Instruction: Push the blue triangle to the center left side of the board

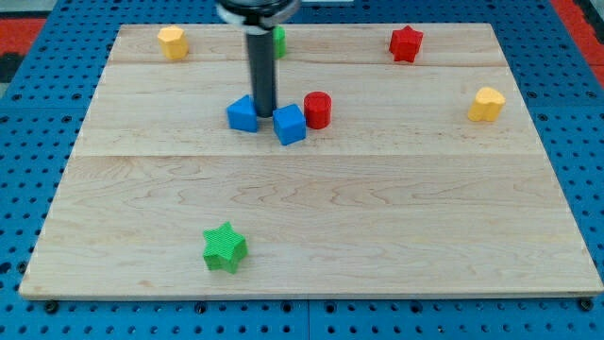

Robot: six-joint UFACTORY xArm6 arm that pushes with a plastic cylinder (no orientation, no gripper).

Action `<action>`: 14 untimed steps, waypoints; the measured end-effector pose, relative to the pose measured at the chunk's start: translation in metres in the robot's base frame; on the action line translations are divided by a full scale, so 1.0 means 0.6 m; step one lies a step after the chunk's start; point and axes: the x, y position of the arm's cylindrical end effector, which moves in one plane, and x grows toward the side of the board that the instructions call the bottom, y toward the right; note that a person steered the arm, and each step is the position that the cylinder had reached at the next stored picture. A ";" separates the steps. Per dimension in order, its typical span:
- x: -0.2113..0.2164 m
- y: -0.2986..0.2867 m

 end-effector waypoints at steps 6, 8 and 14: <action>0.073 -0.160; 0.050 -0.171; 0.041 -0.148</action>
